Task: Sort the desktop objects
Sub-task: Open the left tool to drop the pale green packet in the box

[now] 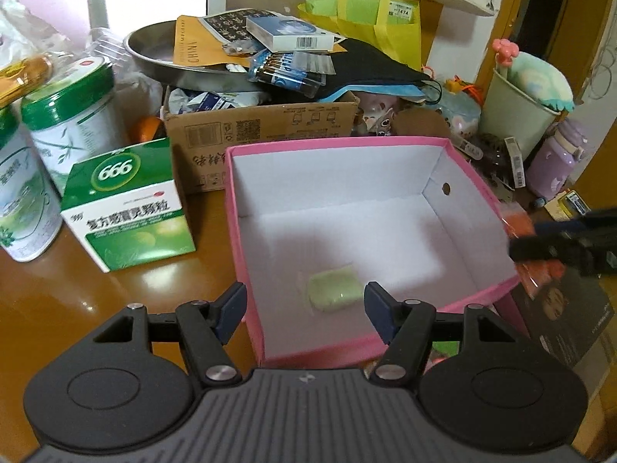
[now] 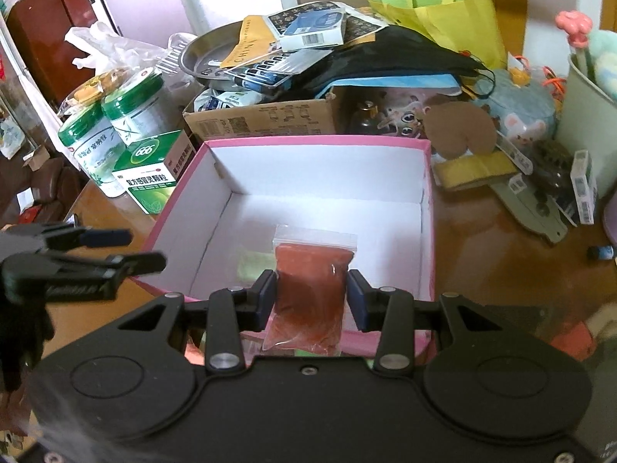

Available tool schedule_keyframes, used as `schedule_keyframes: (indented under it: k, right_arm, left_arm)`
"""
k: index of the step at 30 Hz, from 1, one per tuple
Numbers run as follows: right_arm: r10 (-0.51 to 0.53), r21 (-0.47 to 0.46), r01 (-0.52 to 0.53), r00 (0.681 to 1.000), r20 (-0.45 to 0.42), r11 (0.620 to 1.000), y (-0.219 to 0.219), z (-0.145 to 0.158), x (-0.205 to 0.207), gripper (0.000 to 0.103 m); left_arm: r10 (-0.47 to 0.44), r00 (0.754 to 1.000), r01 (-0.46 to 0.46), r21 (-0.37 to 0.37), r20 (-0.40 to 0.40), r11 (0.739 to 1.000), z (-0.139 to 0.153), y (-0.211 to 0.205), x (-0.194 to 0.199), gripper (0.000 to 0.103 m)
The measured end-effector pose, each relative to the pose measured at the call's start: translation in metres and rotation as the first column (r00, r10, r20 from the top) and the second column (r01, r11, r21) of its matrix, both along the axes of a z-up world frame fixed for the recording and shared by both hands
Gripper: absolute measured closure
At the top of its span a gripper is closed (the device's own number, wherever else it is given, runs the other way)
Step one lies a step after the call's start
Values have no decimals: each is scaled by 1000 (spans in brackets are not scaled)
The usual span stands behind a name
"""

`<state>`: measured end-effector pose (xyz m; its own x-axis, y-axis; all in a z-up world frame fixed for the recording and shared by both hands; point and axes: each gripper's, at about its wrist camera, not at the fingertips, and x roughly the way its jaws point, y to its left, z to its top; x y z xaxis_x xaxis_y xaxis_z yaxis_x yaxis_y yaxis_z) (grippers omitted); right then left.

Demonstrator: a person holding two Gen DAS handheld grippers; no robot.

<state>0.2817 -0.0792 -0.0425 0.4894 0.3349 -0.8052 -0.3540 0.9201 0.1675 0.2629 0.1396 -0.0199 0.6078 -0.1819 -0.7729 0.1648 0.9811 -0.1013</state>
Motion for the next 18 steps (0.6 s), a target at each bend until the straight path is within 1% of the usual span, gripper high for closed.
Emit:
schedule_keyframes:
  k: [4, 7, 12, 18]
  right_arm:
    - [16, -19, -16, 1000, -13, 1000, 7, -6, 12, 63]
    - [27, -33, -28, 999, -22, 999, 12, -10, 21, 63]
    - [46, -56, -48, 998, -39, 997, 20, -18, 36, 63]
    - [69, -83, -73, 996, -59, 994, 31, -27, 55, 63]
  left_arm:
    - [13, 1000, -13, -2, 9, 1000, 1, 5, -22, 37]
    - [33, 999, -33, -19, 1, 999, -1, 12, -39, 37]
    - [56, 998, -57, -36, -30, 998, -11, 20, -63, 36]
    - [90, 993, -93, -41, -73, 995, -25, 31, -80, 36]
